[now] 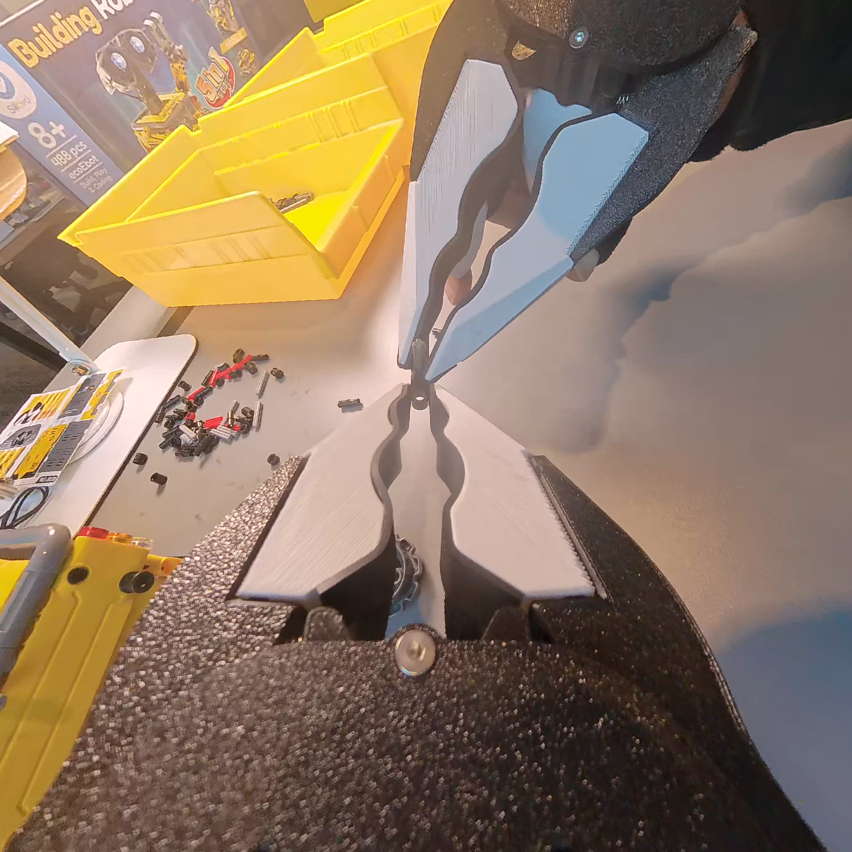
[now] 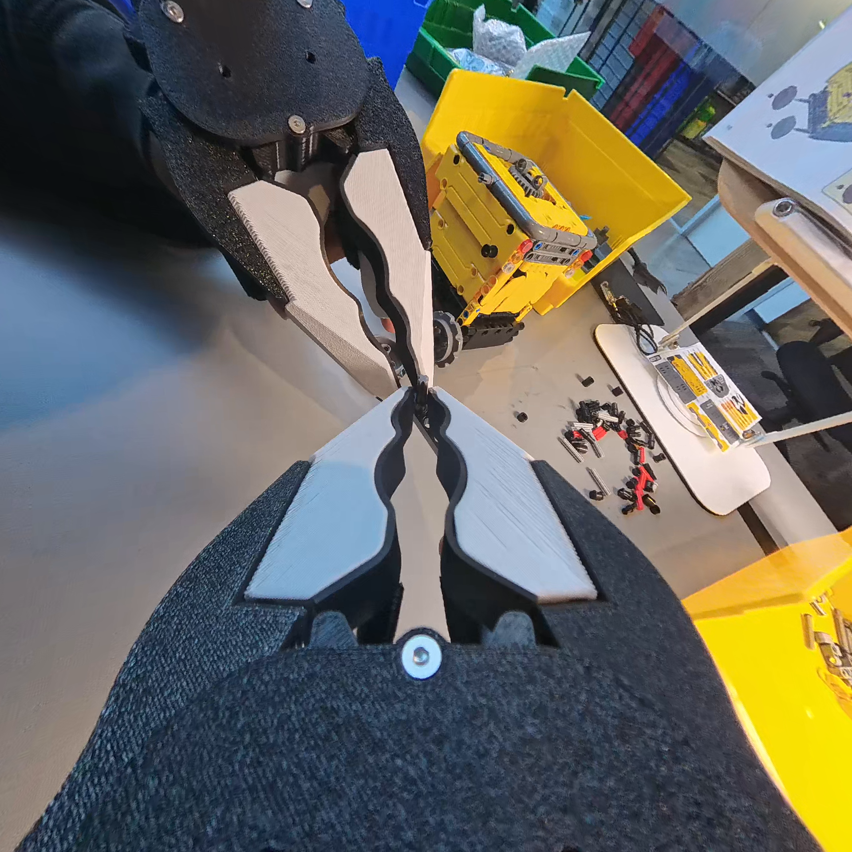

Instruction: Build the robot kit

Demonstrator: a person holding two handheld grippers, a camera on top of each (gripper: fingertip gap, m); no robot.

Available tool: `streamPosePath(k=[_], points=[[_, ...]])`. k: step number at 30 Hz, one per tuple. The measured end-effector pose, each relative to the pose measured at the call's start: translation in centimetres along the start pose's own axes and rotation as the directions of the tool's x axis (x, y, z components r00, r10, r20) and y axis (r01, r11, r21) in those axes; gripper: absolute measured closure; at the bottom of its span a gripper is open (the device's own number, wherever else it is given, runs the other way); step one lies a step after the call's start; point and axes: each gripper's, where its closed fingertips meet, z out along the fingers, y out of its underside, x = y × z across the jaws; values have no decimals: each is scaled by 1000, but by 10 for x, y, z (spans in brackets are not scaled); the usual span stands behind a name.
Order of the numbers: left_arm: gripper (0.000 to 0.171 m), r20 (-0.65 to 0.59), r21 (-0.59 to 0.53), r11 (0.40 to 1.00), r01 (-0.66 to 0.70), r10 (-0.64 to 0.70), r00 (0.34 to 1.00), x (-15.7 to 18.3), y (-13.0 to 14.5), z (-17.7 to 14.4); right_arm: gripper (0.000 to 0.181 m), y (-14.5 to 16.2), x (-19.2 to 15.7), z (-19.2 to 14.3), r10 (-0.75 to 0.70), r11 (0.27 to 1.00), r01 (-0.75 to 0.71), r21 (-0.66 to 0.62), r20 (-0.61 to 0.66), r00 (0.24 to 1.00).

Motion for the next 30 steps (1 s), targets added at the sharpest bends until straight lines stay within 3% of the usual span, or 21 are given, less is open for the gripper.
streamPosePath(k=[4, 8, 14, 21, 30], points=[[166, -11, 5, 1000, 2, -2, 1000, 1, -1, 0, 174, 0, -1, -1, 6, 1000, -6, -3, 15, 1000], [167, -16, -9, 1000, -1, 1, 1000, 0, 4, -1, 144, -13, 2, -15, 40, 997, -46, 64, 78, 996], [166, -89, -16, 1000, -6, 4, 996, 7, 10, -1, 148, 14, -4, -18, 57, 997, -69, 40, 246, 968], [166, -170, -51, 998, 30, -38, 985, 18, 20, 1, 172, 38, -16, 2, 54, 999, -53, -10, 297, 953], [166, -223, -132, 989, 63, -92, 971, 25, 37, 4, 174, 55, -30, 7, 143, 985, -92, -150, 386, 912]])
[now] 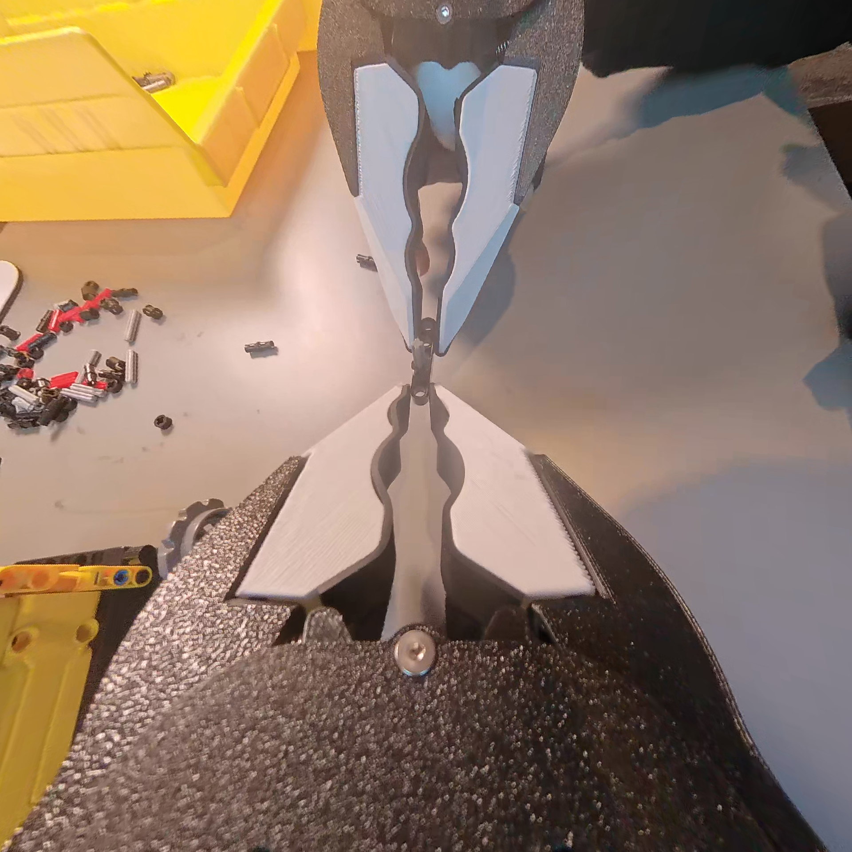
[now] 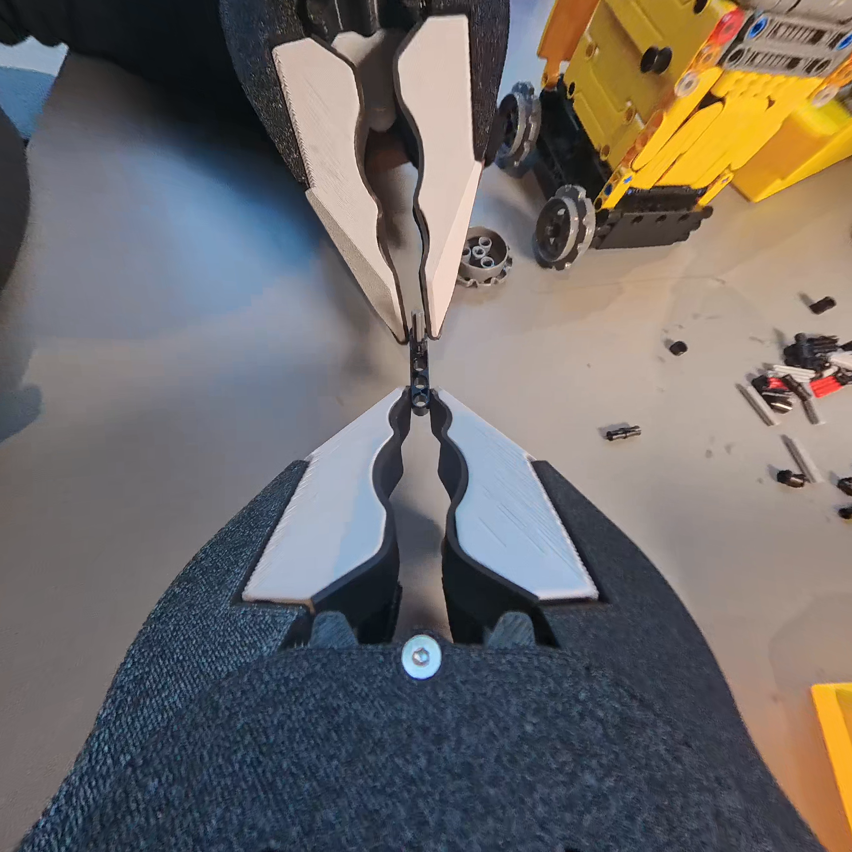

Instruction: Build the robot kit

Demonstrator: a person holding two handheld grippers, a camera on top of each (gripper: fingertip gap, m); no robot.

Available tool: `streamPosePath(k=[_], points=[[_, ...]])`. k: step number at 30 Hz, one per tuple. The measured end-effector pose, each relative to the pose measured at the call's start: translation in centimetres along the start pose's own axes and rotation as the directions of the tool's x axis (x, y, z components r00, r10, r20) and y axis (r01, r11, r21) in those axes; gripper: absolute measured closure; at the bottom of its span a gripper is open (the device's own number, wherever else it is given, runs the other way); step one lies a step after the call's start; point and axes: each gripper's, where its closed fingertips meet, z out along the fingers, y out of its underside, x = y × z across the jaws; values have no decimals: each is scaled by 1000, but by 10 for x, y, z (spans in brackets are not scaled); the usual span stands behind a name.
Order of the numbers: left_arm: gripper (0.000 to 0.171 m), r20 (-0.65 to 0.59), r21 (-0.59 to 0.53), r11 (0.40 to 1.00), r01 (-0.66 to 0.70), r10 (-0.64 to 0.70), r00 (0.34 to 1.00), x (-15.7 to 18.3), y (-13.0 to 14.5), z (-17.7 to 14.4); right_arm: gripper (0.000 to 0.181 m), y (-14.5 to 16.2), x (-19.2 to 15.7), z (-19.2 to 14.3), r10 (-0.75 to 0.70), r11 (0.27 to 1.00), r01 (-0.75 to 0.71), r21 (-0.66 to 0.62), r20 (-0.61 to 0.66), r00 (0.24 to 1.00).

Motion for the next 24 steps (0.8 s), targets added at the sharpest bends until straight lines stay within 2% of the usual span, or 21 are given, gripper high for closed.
streamPosePath(k=[8, 12, 17, 24], points=[[171, 11, -102, 995, -22, 23, 1000, 1, 17, 6, 174, 14, 0, 4, 60, 986, -64, -157, -28, 998], [168, 20, -88, 996, -21, 23, 1000, 0, 15, 6, 174, 19, 0, 6, 80, 971, -93, -220, -69, 994], [169, -1, -73, 997, -21, 21, 1000, 4, 11, 4, 165, 18, -6, 5, 122, 966, -129, -223, -46, 992], [170, 6, -97, 994, -45, 46, 999, 7, 14, 7, 168, 18, -10, 5, 136, 962, -142, -234, -42, 990]])
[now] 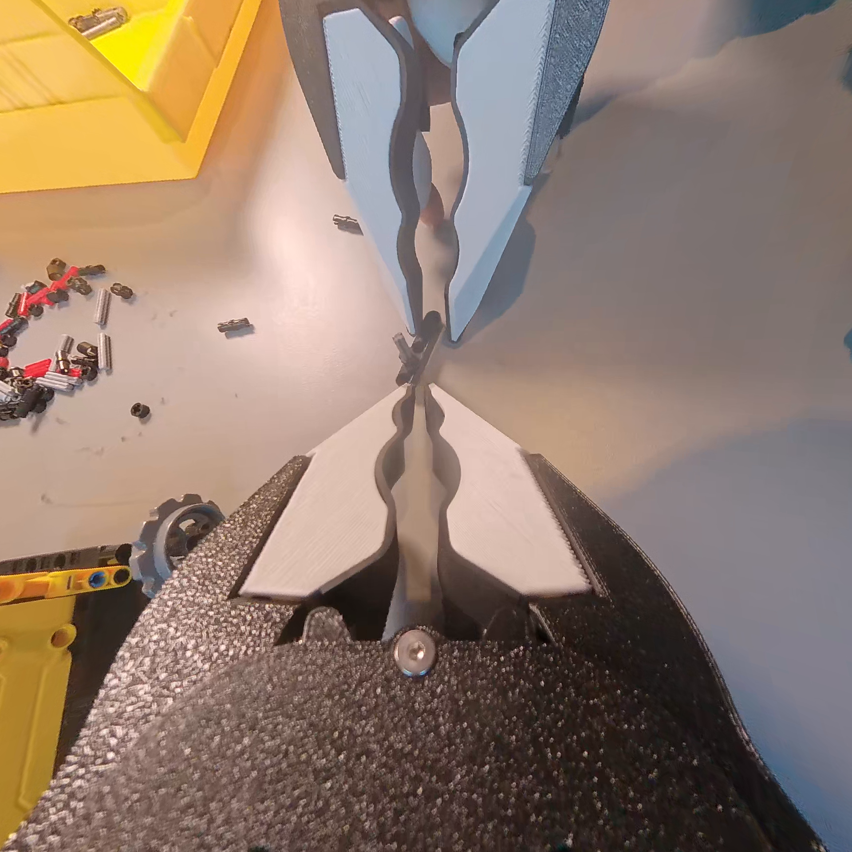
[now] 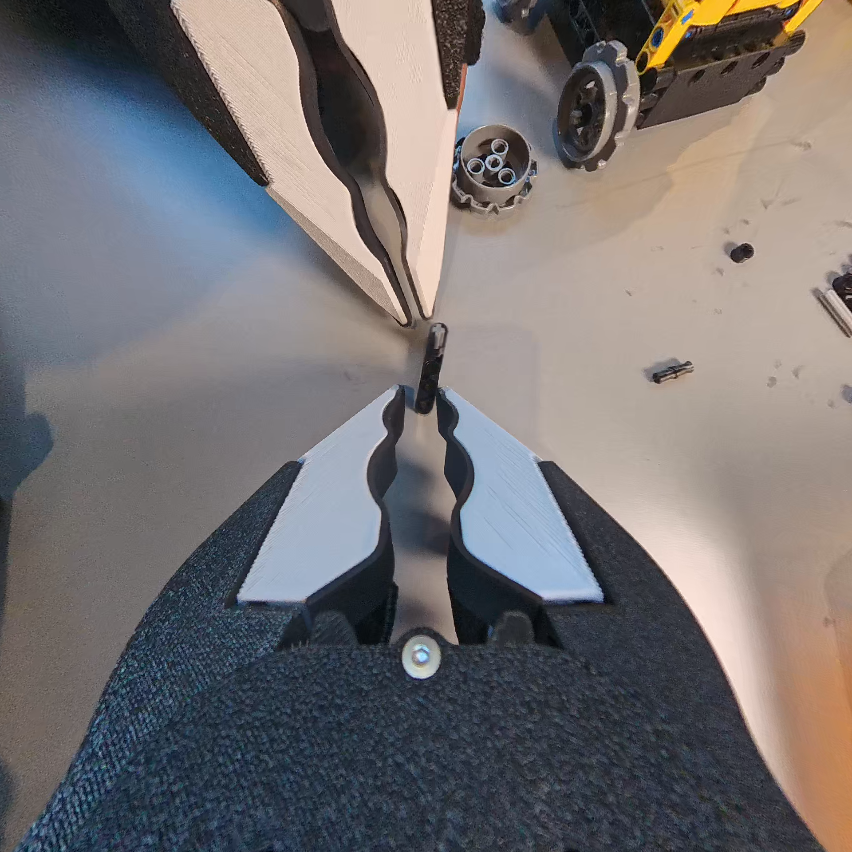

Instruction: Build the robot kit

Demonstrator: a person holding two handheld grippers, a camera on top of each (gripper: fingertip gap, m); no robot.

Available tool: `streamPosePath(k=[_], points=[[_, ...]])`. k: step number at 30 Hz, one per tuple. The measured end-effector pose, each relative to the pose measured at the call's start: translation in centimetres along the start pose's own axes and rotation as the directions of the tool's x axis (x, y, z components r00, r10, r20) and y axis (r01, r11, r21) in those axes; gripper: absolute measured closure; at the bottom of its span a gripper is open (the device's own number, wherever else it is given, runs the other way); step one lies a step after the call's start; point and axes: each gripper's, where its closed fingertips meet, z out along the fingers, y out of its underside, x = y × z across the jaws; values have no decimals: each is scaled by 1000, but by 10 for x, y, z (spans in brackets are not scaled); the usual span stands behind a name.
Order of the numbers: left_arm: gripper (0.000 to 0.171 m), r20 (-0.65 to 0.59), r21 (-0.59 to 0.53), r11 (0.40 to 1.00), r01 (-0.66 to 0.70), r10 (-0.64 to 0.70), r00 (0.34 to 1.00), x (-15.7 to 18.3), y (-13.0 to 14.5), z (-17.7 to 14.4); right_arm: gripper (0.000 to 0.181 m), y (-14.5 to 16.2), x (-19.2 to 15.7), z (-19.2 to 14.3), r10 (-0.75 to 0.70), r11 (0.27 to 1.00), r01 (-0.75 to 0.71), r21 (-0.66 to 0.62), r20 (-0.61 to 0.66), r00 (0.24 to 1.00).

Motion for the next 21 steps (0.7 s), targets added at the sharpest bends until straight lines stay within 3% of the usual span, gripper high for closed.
streamPosePath(k=[7, 14, 18, 21], points=[[159, -41, 42, 998, 55, -53, 998, 2, -7, -3, 166, -9, -25, -3, -22, 999, 18, 44, 104, 994], [158, -60, 58, 995, 78, -75, 995, 5, -16, 2, 166, 3, 3, -32, 9, 996, -11, 85, 19, 1000], [168, -19, 34, 997, 71, -70, 997, -1, -18, 8, 166, 5, 5, -35, 17, 995, -19, 98, 19, 1000], [170, 16, 107, 989, 101, -103, 995, -9, -29, 2, 163, 4, 9, -41, 35, 990, -37, 134, 13, 999]])
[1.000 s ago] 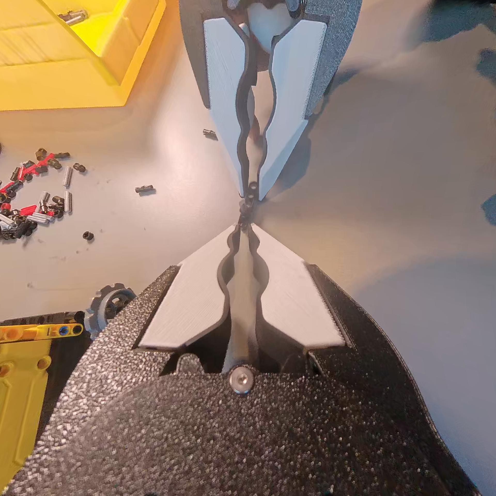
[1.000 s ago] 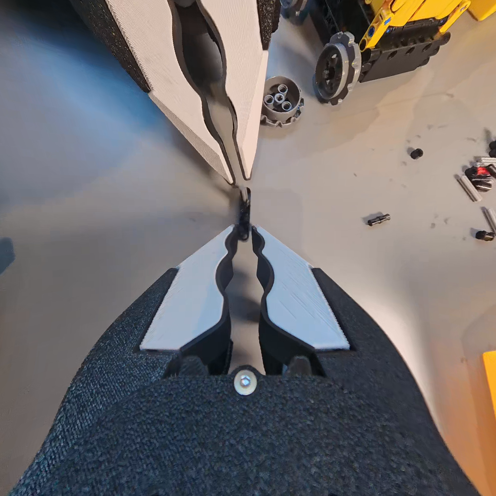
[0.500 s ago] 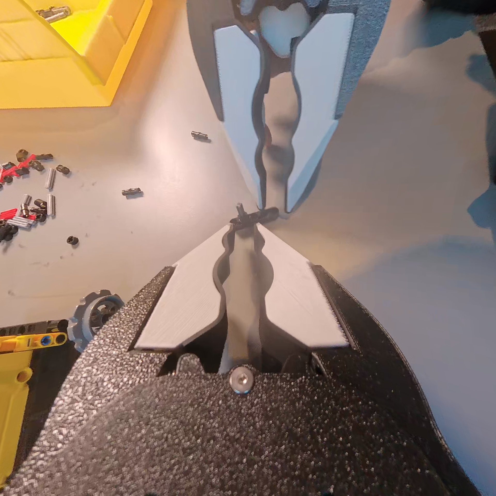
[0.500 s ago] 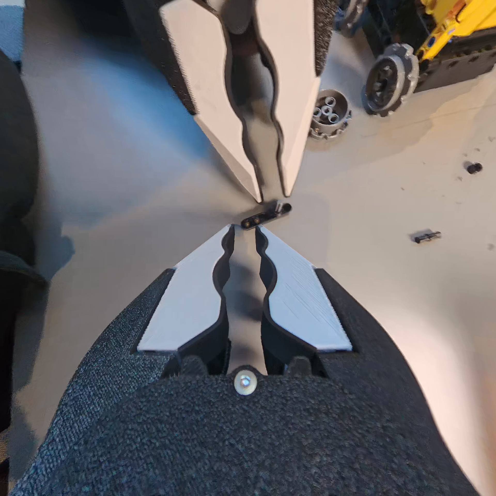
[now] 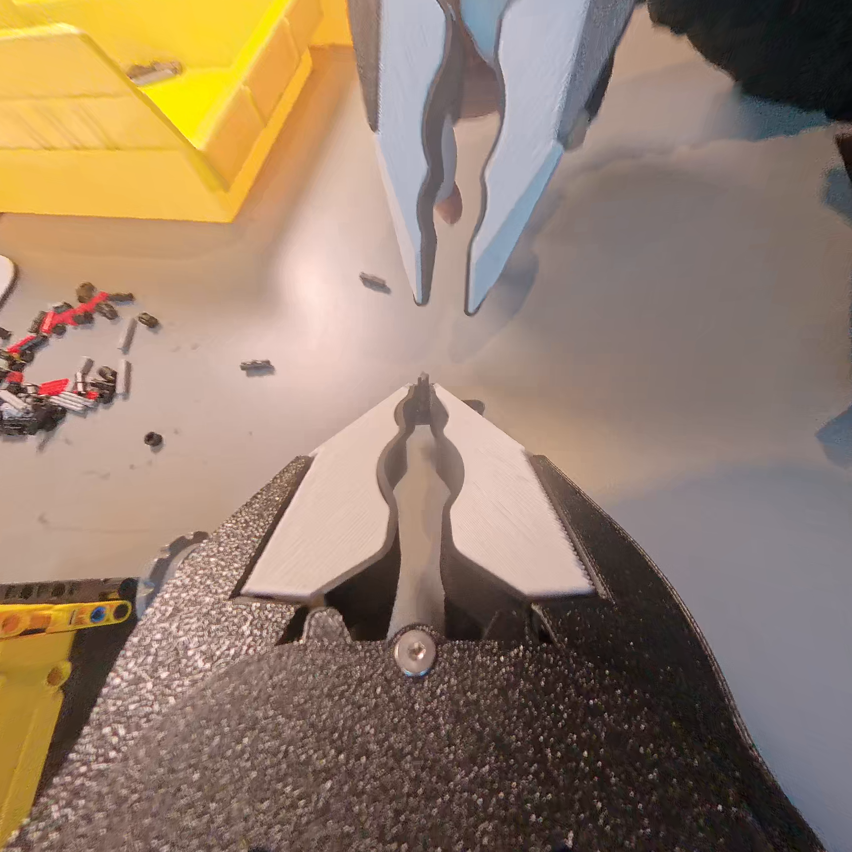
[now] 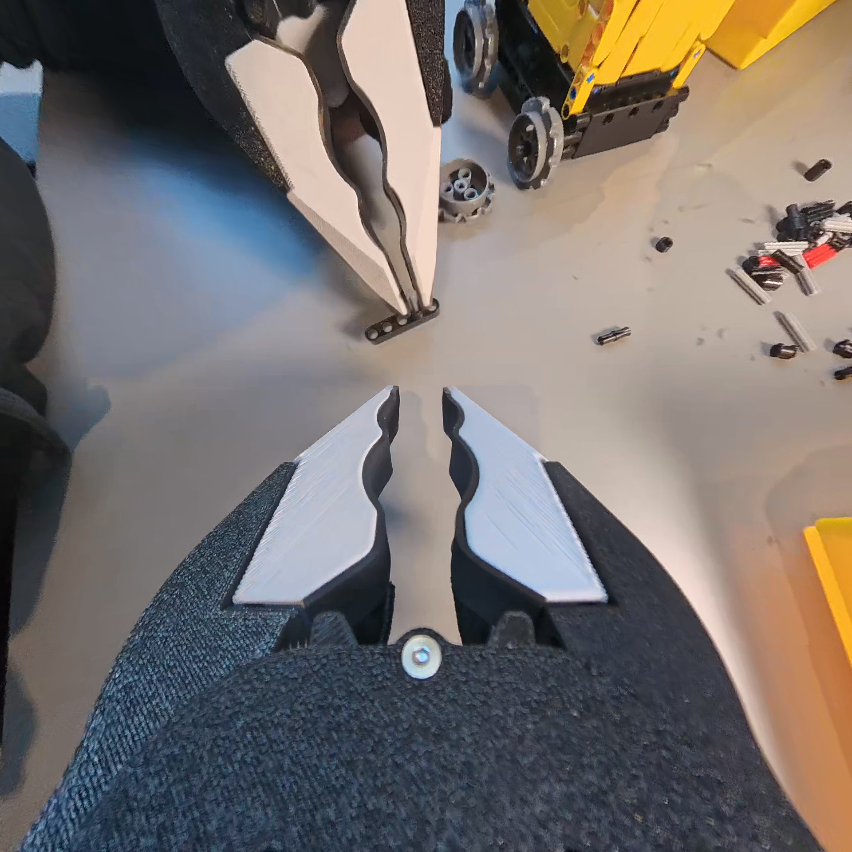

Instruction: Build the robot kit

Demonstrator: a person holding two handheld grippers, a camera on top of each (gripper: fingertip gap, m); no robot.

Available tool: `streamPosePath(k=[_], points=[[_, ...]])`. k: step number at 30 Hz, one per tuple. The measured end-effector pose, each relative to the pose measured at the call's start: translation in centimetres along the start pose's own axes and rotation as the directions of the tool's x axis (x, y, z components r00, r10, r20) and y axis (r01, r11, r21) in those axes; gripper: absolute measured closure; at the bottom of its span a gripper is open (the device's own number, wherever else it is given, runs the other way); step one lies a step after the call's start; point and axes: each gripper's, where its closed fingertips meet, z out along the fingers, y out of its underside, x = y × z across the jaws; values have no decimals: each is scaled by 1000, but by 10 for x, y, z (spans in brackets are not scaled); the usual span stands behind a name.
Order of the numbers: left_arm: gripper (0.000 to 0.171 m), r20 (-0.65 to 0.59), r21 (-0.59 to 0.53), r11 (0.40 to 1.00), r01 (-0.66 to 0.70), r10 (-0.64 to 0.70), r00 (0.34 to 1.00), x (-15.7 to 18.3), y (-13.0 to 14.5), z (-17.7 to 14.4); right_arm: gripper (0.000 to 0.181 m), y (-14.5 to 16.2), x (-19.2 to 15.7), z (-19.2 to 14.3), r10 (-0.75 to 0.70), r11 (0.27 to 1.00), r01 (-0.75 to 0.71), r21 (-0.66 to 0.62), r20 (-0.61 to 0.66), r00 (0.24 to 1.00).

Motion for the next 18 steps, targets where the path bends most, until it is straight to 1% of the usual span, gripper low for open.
streamPosePath(k=[1, 3, 5, 7, 8, 9, 11, 13, 16, 17, 18], points=[[170, 6, 56, 998, 31, -31, 999, -3, -8, -4, 160, -4, -2, -1, 18, 999, -18, 34, 9, 1000], [169, 5, 197, 974, 108, -111, 994, -11, -28, -16, 143, -20, -7, 0, 68, 988, -72, 134, 37, 997], [169, -28, 340, 923, 180, -181, 983, -17, -50, -32, 131, -36, -14, 3, 99, 967, -109, 229, 54, 994], [170, -57, 456, 863, 218, -216, 975, -22, -66, -47, 132, -55, -15, 3, 143, 929, -150, 338, 47, 989], [170, -63, 499, 838, 219, -217, 974, -23, -73, -54, 139, -65, -15, 0, 181, 896, -191, 400, 63, 981], [170, -62, 532, 821, 210, -209, 976, -23, -77, -59, 144, -74, -15, -4, 227, 857, -246, 453, 98, 969], [169, -47, 572, 801, 176, -182, 982, -21, -83, -66, 146, -89, -15, -15, 295, 770, -350, 533, 188, 937], [169, -27, 599, 789, 132, -146, 989, -18, -87, -71, 146, -100, -22, -22, 325, 701, -439, 562, 297, 898], [169, -3, 630, 773, 76, -95, 995, -13, -92, -77, 157, -108, -24, -27, 355, 634, -511, 581, 368, 859], [169, 16, 634, 771, 55, -84, 996, -13, -92, -79, 164, -110, -26, -29, 352, 622, -521, 584, 386, 853], [169, 31, 635, 772, 33, -68, 997, -13, -92, -80, 165, -110, -27, -29, 353, 620, -519, 589, 381, 855]])
